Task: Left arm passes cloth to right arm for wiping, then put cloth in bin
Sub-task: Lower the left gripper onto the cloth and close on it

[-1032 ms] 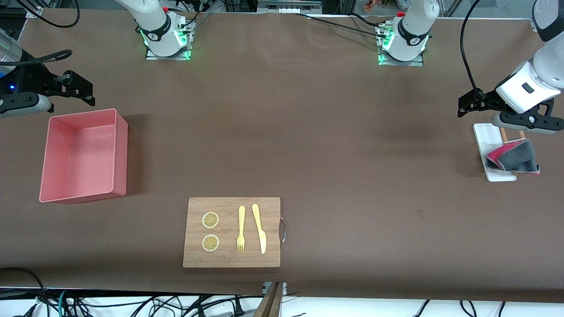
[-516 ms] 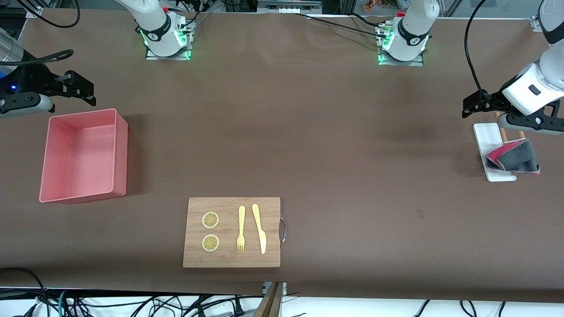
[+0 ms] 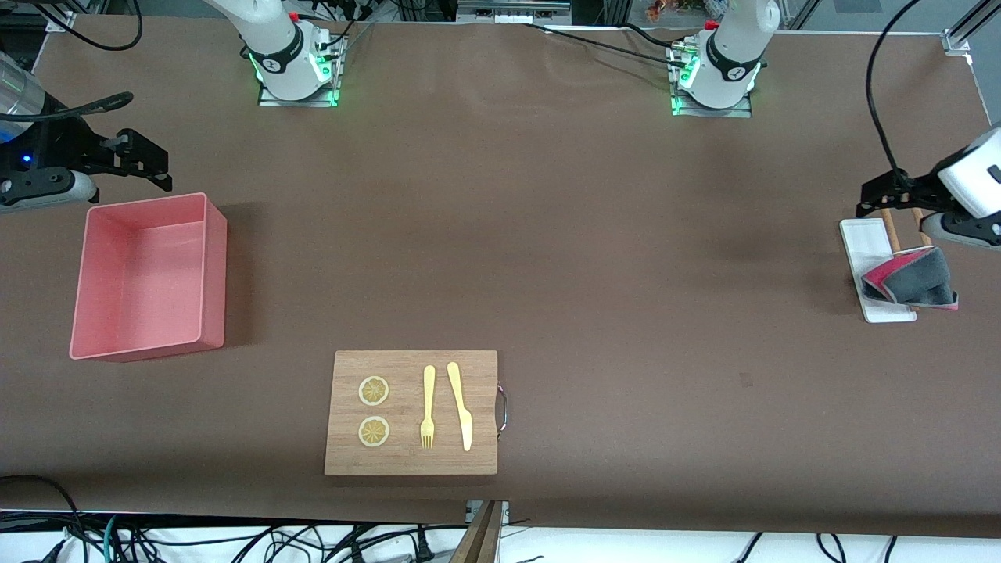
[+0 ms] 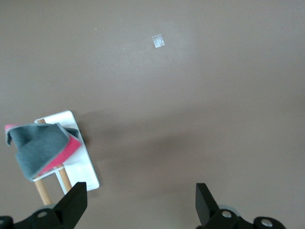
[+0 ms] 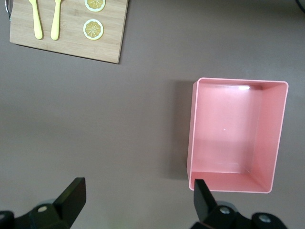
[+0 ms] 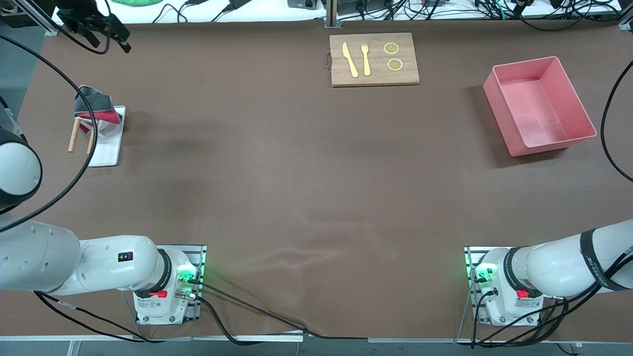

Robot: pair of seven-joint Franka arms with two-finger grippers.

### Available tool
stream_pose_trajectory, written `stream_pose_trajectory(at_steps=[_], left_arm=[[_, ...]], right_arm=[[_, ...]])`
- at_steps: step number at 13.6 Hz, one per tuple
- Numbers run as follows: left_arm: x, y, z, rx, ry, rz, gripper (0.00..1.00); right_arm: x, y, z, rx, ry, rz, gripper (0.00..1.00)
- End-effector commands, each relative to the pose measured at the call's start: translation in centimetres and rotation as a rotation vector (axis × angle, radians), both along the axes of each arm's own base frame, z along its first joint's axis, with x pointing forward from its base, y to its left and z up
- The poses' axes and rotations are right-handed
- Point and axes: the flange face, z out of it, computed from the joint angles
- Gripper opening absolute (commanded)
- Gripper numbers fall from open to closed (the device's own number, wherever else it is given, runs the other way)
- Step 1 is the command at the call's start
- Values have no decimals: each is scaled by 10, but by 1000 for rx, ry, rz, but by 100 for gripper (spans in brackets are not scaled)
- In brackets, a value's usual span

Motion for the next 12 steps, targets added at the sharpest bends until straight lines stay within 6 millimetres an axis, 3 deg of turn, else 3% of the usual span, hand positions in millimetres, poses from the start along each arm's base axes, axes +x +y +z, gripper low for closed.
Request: stream_pose_trajectory(at_steps=[1,3,7,10,12], left_arm=[[19,36,7,28,-12,-84,100],[20,78,3,45,-6,-152,100],[24,163,-28,32,-41,-293,100],[25,219,-71,11,-81,-424,100],[34,242,-109,-14,-103,-530,100]], right_arm=[[1,3,0,13,-8,7,100],[1,3,-1,13,-7,7,100],[3,3,-1,11,-10,9,100],[3,3,-2,11,-8,9,100],[2,3,-2,11,-7,9,100]])
